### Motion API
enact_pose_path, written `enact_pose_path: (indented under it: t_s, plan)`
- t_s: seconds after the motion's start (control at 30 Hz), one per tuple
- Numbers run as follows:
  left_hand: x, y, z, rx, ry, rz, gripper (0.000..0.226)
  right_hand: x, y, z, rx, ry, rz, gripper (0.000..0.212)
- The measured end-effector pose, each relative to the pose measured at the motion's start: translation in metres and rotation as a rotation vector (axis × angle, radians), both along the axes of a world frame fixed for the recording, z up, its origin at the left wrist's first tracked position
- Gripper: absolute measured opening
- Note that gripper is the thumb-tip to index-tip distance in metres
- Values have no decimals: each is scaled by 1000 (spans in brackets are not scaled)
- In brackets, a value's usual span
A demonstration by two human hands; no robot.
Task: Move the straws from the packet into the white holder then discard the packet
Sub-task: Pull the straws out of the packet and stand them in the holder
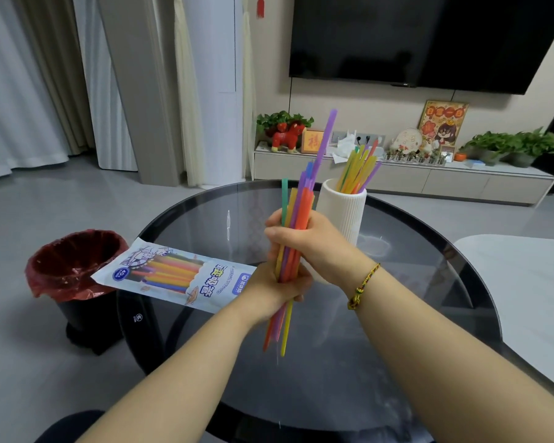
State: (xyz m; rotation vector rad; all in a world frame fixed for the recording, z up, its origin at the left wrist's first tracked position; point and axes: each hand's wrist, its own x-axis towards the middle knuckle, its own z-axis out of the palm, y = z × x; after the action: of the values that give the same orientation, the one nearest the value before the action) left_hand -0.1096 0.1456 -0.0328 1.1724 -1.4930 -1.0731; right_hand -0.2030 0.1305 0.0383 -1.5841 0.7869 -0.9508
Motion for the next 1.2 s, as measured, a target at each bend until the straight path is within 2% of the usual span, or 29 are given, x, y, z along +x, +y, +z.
enact_pose_path:
  t_s: [0.2, 0.4, 0.53, 0.7, 0.83, 1.0, 1.2]
  plan:
    - [9, 4, -25, 104, -36, -68, 25, 5, 0, -10, 8, 38, -49, 23]
    - [7, 2, -27, 102, -49, -54, 23, 6, -2, -16, -6, -3, -60, 18]
    - [8, 1, -28, 91, -47, -28, 22, 7, -6, -25, 31, -50, -6, 29]
    - [7, 2, -33, 121, -34, -10, 25, 9, -1, -35, 61, -8, -66, 18]
    - [4, -1, -25, 90, -42, 24, 30, 10, -1, -26, 27, -19, -100, 23]
    - [5, -1, -19, 84, 15, 9, 26, 5, -1, -19, 18, -71, -33, 24]
    - [5, 5, -36, 147, -42, -34, 23, 6, 4, -30, 36, 30, -49, 20]
